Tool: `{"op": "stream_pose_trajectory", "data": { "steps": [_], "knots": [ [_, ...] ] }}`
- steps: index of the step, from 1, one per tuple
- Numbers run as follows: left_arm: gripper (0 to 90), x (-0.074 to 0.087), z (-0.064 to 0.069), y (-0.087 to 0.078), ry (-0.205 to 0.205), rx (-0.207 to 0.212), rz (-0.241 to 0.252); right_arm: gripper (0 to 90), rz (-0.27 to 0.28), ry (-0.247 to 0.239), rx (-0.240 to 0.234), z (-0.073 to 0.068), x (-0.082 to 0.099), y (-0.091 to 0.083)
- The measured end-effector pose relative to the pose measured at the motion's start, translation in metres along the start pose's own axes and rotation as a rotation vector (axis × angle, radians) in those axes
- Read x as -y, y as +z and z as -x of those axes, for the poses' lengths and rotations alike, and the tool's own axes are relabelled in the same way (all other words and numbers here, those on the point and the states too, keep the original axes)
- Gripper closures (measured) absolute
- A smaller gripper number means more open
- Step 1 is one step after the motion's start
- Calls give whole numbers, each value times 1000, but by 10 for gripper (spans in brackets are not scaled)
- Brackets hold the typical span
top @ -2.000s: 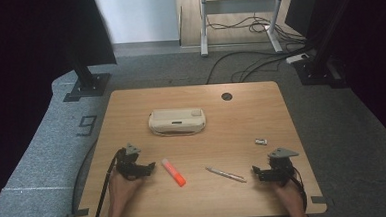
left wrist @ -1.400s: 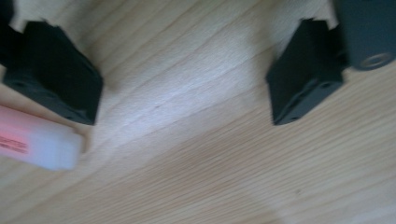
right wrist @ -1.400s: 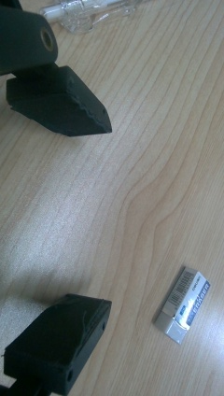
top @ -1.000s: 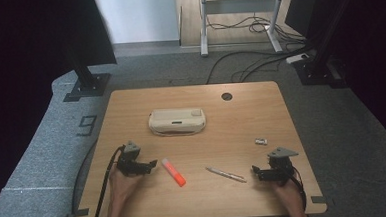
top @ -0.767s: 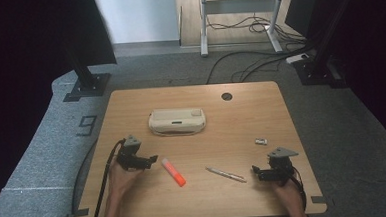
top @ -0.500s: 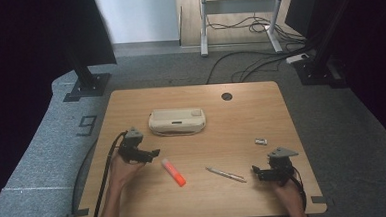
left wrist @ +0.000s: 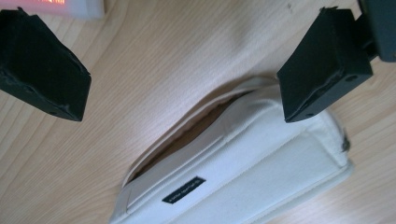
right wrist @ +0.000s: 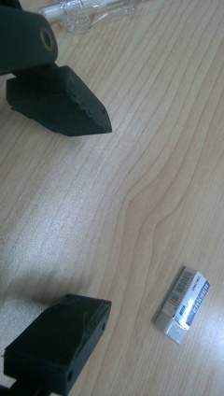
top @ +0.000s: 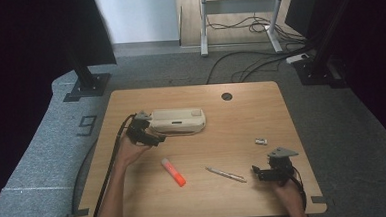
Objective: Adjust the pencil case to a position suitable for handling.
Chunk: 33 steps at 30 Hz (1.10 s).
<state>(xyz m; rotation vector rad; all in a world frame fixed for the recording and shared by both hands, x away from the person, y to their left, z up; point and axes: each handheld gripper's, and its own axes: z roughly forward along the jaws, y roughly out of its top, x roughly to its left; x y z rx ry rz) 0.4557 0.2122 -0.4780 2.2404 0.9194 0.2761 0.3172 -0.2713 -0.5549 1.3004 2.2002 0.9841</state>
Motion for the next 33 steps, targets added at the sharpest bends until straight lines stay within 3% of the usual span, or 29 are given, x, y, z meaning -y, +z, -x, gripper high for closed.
{"op": "stream_pose_trajectory", "data": {
  "steps": [6,8,11,14,18,24,27,33],
  "knots": [
    [42,-17,-9,15,16,13,-41,125,0,0,0,0,0,0],
    [47,-21,-12,20,12,15,-38,125,-1,-1,0,0,0,0],
    [66,-22,-19,27,-21,53,-12,125,0,0,0,0,0,0],
    [67,-23,-22,34,-13,57,-32,125,-1,-1,0,0,0,0],
    [75,-27,-28,44,-22,86,-18,125,0,-2,1,0,0,0],
    [75,-24,-33,56,1,113,-23,125,0,-3,1,0,0,0],
    [83,-20,-28,62,52,97,-58,125,-1,-1,0,0,0,0],
    [94,-15,-26,59,36,107,-35,125,-1,0,0,0,0,0]
  ]
}}
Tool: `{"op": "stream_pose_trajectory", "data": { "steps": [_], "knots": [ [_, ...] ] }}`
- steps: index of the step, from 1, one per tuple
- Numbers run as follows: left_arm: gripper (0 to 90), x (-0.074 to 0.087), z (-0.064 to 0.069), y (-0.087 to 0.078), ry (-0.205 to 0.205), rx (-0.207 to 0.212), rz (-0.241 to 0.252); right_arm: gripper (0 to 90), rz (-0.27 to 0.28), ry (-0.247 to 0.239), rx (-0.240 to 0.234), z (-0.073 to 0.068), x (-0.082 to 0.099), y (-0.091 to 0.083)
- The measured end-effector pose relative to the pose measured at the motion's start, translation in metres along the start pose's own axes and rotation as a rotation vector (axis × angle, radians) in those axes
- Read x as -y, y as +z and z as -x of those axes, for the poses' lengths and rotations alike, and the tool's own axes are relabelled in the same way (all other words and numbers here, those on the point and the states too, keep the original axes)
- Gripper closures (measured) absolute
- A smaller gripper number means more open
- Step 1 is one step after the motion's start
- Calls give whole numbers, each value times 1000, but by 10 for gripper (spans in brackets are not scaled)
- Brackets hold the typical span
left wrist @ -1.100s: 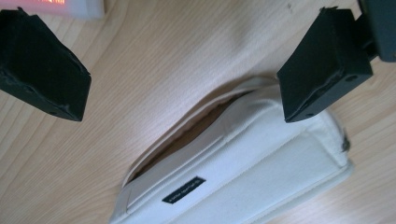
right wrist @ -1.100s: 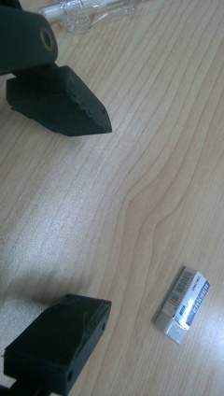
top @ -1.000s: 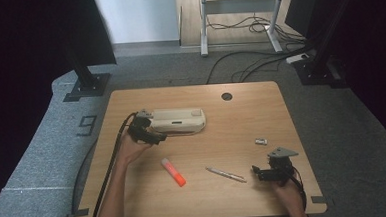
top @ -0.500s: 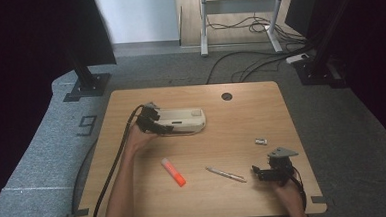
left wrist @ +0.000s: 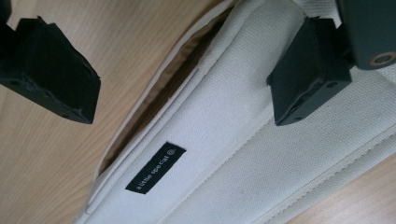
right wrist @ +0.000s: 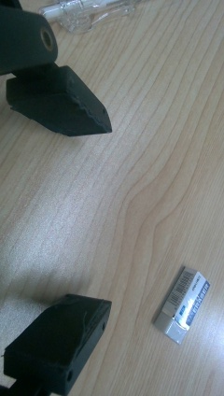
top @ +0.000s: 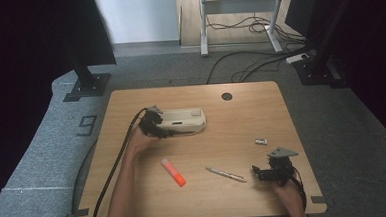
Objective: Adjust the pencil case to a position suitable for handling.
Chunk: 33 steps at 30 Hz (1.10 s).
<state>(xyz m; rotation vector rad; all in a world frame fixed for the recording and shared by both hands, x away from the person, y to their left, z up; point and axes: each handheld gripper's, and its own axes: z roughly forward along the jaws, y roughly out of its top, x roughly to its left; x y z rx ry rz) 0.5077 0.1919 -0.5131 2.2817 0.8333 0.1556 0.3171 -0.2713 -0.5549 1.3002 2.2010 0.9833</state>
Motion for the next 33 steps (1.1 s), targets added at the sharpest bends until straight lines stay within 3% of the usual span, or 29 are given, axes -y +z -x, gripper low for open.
{"op": "stream_pose_trajectory", "data": {
  "steps": [5,12,20,22,23,27,32,33],
  "knots": [
    [99,11,9,-8,-4,36,10,125,1,1,0,0,0,0],
    [144,24,31,-16,25,30,3,125,1,1,0,0,0,0],
    [250,43,46,-26,18,28,49,125,1,1,0,0,0,0],
    [261,47,48,-28,23,17,54,125,1,1,0,0,0,0],
    [267,49,48,-29,24,-21,36,125,1,1,0,0,0,0],
    [288,52,50,-28,12,-41,48,125,1,1,0,0,0,0],
    [451,54,53,-29,9,-90,57,125,1,1,0,0,0,0],
    [451,56,53,-29,3,-99,64,125,1,1,0,0,0,0]
  ]
}}
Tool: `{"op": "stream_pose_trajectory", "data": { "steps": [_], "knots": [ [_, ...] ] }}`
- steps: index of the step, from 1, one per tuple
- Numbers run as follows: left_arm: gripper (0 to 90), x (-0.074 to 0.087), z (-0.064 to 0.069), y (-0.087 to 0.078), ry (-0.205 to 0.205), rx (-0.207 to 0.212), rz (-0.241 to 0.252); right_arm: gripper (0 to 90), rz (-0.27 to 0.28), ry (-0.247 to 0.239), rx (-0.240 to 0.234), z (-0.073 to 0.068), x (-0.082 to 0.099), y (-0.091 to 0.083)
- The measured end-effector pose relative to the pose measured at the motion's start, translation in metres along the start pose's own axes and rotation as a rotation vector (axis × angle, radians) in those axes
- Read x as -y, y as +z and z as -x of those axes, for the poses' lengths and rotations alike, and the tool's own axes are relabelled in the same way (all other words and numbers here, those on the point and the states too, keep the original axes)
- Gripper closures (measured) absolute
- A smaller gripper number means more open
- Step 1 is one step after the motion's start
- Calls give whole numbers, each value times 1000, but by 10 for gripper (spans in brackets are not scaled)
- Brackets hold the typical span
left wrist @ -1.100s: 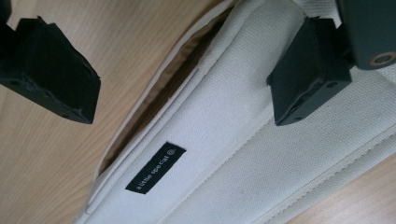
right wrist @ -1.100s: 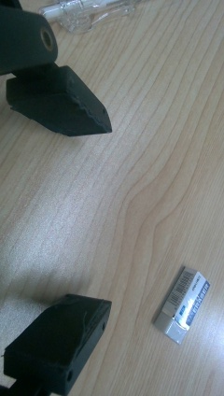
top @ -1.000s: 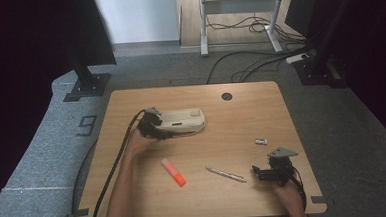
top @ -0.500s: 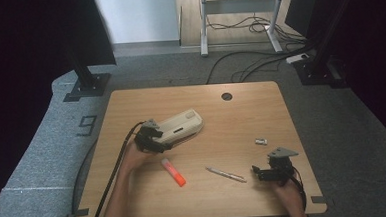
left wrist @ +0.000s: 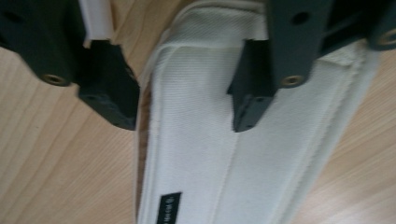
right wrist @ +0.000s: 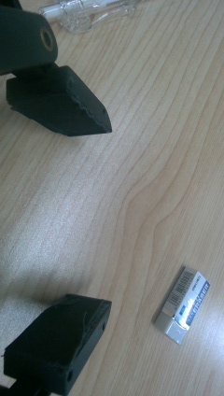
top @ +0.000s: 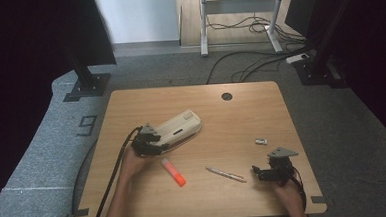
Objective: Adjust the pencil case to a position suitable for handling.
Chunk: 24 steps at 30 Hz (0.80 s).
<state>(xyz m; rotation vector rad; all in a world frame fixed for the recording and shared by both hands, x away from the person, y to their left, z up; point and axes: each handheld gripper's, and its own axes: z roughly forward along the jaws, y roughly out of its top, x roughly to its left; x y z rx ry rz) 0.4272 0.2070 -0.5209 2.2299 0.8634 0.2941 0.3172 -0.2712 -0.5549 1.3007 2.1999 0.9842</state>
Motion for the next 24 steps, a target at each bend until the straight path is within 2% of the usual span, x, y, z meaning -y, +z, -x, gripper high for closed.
{"op": "stream_pose_trajectory", "data": {
  "steps": [1,4,6,8,11,15,18,20,23,24],
  "knots": [
    [506,2,1,-1,0,-3,8,125,0,0,0,0,0,0],
    [530,5,5,-2,4,-7,11,125,0,0,0,0,0,0],
    [541,6,7,-2,8,-11,7,125,0,0,0,0,0,0],
    [547,6,13,-1,19,-34,-1,125,0,0,0,0,0,0],
    [537,7,15,0,18,-49,2,125,0,0,0,0,0,0],
    [557,6,18,0,36,-70,-2,125,0,0,0,0,0,0],
    [650,5,19,-4,38,-86,14,125,0,0,0,0,0,0],
    [705,4,20,-8,34,-91,30,125,0,0,0,0,0,0],
    [741,3,21,-11,26,-78,36,125,0,0,0,0,0,0],
    [750,3,20,-16,16,-62,42,125,0,0,0,0,0,0]
  ]
}}
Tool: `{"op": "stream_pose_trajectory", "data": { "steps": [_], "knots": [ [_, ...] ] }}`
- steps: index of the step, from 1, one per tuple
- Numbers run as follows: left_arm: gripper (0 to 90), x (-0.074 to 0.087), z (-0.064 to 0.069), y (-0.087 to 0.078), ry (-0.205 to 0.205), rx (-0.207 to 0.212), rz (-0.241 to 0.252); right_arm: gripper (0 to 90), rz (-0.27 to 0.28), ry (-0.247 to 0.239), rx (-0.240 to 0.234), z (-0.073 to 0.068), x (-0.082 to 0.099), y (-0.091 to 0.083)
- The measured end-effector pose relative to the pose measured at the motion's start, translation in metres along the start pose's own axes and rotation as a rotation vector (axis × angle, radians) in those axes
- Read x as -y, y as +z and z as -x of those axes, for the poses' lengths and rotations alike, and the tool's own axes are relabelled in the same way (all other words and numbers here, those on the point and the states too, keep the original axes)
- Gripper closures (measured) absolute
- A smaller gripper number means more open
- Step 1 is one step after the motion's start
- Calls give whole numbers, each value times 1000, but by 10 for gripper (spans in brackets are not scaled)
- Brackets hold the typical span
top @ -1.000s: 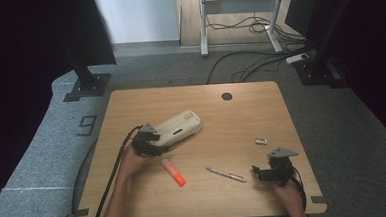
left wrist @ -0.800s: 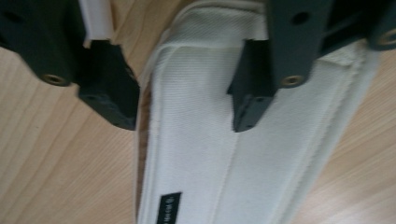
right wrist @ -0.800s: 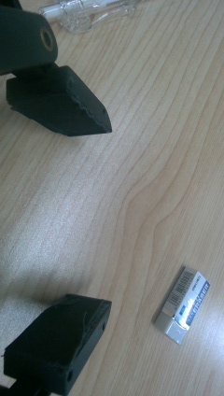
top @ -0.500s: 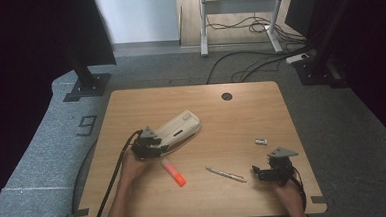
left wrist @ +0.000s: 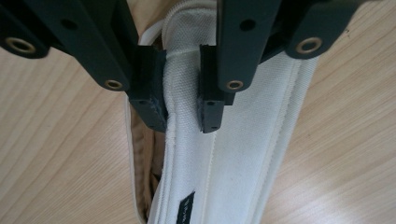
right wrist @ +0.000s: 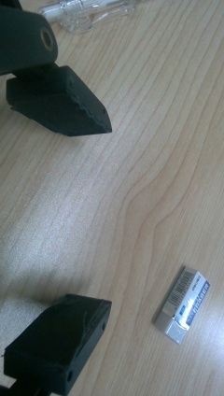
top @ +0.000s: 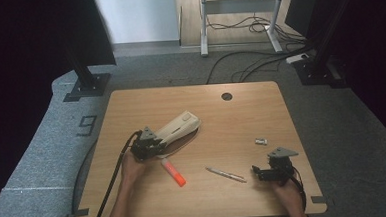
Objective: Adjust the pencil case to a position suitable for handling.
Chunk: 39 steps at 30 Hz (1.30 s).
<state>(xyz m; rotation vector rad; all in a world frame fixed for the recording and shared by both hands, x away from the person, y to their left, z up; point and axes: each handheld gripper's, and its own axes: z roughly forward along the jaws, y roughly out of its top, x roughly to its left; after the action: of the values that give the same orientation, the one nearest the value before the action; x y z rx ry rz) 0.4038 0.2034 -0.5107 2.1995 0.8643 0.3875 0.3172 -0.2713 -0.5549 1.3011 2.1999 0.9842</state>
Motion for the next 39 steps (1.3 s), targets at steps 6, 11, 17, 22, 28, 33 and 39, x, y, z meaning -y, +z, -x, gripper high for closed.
{"op": "stream_pose_trajectory", "data": {
  "steps": [6,11,17,22,28,33,39],
  "knots": [
    [759,-1,-4,-9,-47,37,22,124,0,0,0,0,0,0],
    [766,-3,-5,-16,-62,53,50,123,-2,-1,0,0,0,0],
    [769,-2,-14,-20,-94,89,84,122,-1,-3,-2,0,-1,1],
    [769,-3,-15,-21,-90,92,84,116,-2,0,-2,0,-1,1],
    [768,-3,-16,-23,-93,94,88,108,-34,0,-4,-1,-5,2],
    [768,-3,-16,-25,-94,95,92,112,-43,-7,-25,2,-7,0],
    [767,-2,-17,-25,-96,105,90,131,-11,-7,-52,10,-16,-8]
  ]
}}
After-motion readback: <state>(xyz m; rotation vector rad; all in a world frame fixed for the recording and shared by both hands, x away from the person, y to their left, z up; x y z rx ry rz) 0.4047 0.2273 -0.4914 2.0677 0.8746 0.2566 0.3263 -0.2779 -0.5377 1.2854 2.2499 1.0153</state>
